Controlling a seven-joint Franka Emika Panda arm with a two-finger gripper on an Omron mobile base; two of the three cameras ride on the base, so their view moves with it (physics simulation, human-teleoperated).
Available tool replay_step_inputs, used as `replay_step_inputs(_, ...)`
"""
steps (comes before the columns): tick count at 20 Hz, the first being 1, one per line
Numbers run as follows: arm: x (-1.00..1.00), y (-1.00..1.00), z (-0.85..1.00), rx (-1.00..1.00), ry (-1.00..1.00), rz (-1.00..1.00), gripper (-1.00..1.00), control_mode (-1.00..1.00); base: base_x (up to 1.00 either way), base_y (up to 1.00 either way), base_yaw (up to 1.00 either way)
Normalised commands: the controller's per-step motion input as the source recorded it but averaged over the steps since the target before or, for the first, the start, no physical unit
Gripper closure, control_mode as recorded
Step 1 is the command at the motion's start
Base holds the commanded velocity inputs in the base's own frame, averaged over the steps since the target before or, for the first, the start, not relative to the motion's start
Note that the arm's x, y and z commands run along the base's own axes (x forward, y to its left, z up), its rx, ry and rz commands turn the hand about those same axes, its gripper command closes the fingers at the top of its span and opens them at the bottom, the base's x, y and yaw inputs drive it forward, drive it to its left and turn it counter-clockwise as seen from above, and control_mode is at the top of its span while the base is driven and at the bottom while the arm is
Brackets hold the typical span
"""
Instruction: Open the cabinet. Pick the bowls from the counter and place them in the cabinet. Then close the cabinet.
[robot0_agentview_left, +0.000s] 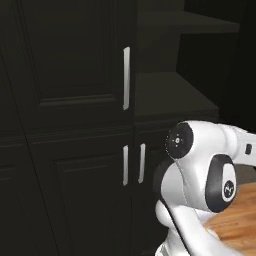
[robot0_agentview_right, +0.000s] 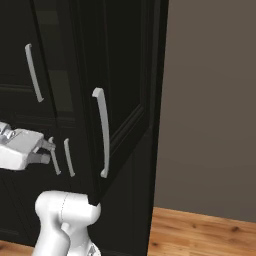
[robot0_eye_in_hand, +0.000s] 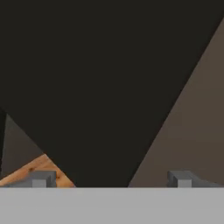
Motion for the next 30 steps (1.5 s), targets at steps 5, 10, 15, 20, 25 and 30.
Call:
replay_step_inputs(5, -0.74, 1.0, -0.39, -0.24, 0.04, 0.56, -1.0, -1.0, 0.0, 0.0, 0.0)
replay_step_inputs(10, -0.29, 0.69, -0.31, -0.1, 0.02, 0.78, -1.0, -1.0, 0.0, 0.0, 0.0)
replay_step_inputs(15, 0.02, 0.29, -0.27, -0.03, -0.3, 0.78, -1.0, -1.0, 0.0, 0.0, 0.0)
replay_step_inputs(20, 0.08, 0.11, 0.0, 0.0, -0.44, 0.73, -1.0, -1.0, 0.0, 0.0, 0.0)
replay_step_inputs(25, 0.07, 0.0, 0.13, 0.02, -0.45, 0.14, -1.0, -1.0, 0.0, 0.0, 0.0)
replay_step_inputs(30, 0.27, 0.0, 0.02, 0.2, -0.4, -0.06, -1.0, -1.0, 0.0, 0.0, 0.0)
